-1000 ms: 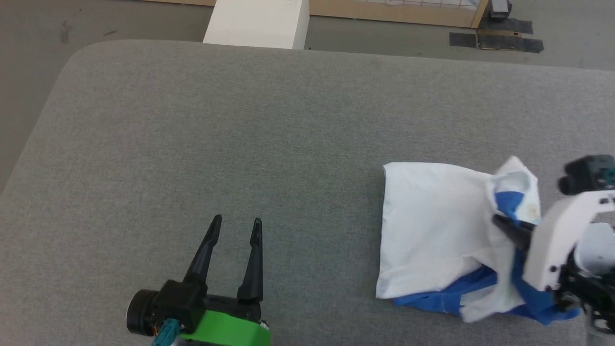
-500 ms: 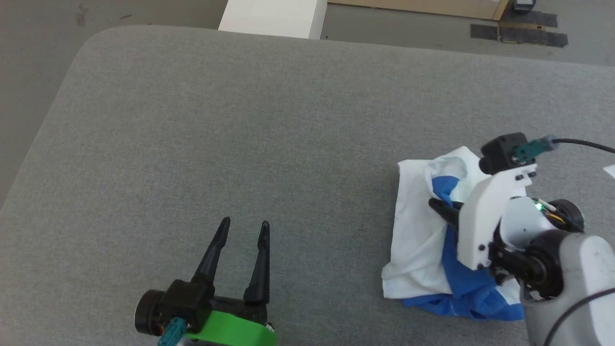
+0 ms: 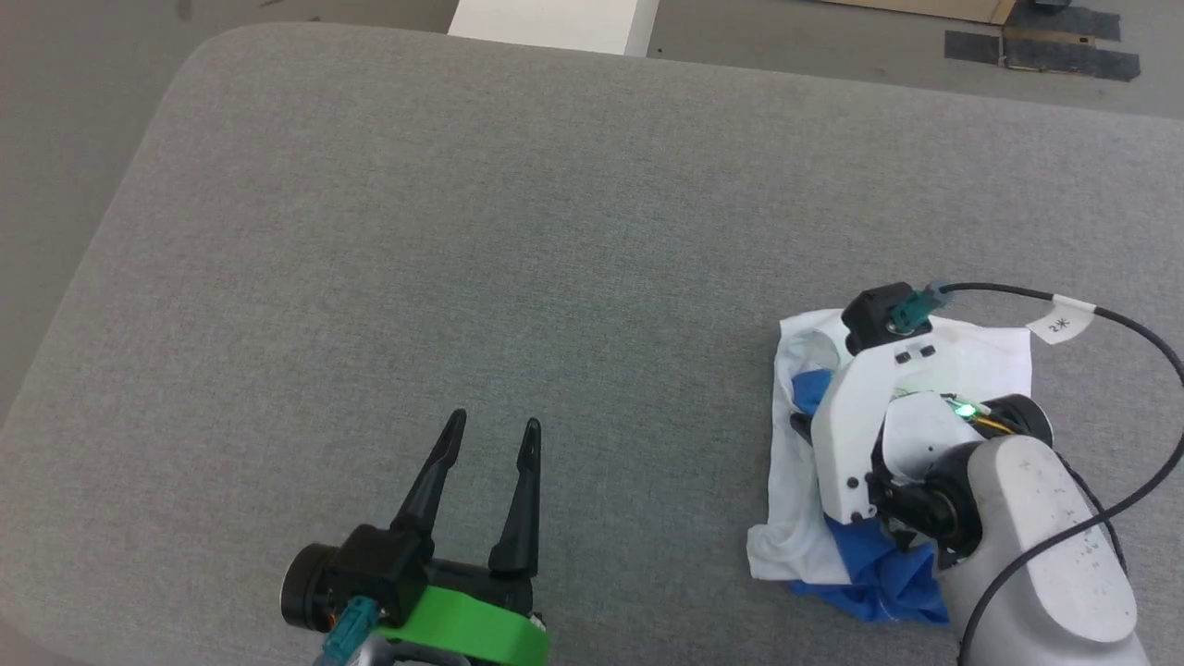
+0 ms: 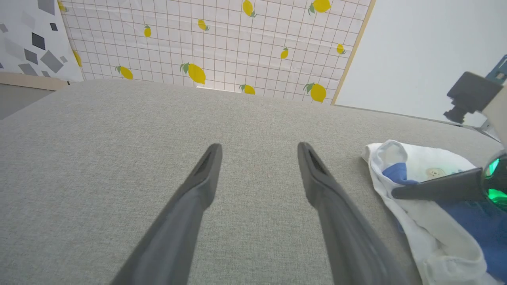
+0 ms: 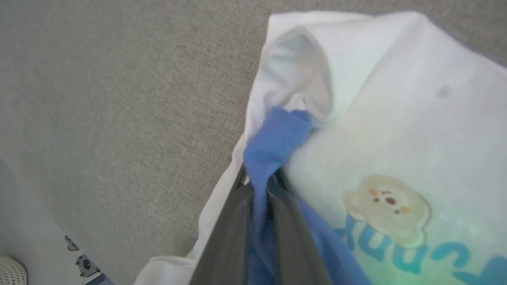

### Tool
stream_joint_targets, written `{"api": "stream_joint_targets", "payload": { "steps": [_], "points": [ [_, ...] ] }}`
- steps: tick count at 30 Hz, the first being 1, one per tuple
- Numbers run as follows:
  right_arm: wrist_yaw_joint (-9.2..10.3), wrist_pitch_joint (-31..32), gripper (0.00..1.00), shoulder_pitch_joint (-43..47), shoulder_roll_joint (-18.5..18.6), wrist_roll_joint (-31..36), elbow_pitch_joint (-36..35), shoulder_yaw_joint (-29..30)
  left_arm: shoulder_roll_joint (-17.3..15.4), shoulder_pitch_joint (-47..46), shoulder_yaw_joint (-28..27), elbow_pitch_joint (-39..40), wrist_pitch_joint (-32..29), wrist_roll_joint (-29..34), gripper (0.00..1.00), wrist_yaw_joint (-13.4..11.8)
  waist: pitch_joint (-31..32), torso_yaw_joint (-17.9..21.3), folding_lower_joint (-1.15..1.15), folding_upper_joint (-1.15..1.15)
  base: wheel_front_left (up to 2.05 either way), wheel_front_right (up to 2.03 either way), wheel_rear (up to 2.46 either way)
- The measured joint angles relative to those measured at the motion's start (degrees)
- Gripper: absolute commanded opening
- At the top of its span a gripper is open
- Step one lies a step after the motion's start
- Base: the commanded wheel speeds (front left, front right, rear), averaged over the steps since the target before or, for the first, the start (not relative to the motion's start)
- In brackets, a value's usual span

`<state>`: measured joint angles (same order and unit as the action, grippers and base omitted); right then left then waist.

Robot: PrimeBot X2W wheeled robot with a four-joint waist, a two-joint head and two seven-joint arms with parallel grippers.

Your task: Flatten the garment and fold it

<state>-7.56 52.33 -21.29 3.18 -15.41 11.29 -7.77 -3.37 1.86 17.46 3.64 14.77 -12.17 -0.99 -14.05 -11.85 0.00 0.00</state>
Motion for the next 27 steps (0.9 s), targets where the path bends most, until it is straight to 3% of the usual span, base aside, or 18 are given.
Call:
{"api": "stream_joint_targets", "payload": {
  "steps": [1,3,9,13,17,22,27],
  "points": [
    [0.00,0.0,0.46,-0.3,0.0,0.3,0.6,-0.3,0.0,0.0,0.0,-0.1,0.0,0.0,1.00,0.0,0.1,-0.1,0.00,0.00,0.00,0.00,0.00],
    [-0.01,0.0,1.00,-0.7,-0.1,0.3,1.4,-0.7,0.0,-0.1,-0.1,-0.3,0.0,0.0,1.00,0.0,0.3,0.0,0.00,0.00,0.00,0.00,0.00],
    [-0.01,0.9,1.00,-1.0,-0.4,-1.9,1.2,-1.5,0.1,0.1,-0.3,-0.8,0.0,-0.5,1.00,0.0,1.7,1.0,0.00,0.00,0.00,0.00,0.00],
    [-0.01,1.6,1.00,-1.0,-0.1,-4.9,-2.7,-0.3,0.1,0.3,-0.5,-0.9,0.0,-0.5,1.00,0.0,2.6,2.4,0.00,0.00,0.00,0.00,0.00],
    [-0.01,0.4,1.00,-0.3,1.1,-7.5,-9.6,4.4,0.1,0.5,-0.9,-0.7,0.0,-0.4,1.00,0.3,3.2,4.0,0.00,0.00,0.00,0.00,0.00],
    [-0.01,-2.5,1.00,4.4,3.1,-8.4,-17.6,14.8,0.2,0.5,-1.4,0.2,0.0,0.2,1.00,0.4,2.8,5.4,0.00,0.00,0.00,0.00,0.00],
    [0.00,-3.5,1.00,10.8,1.6,-9.9,-21.4,21.7,0.2,0.5,-1.7,0.8,0.0,0.6,1.00,0.4,1.7,5.9,0.00,0.00,0.00,0.00,0.00]
  ]
}}
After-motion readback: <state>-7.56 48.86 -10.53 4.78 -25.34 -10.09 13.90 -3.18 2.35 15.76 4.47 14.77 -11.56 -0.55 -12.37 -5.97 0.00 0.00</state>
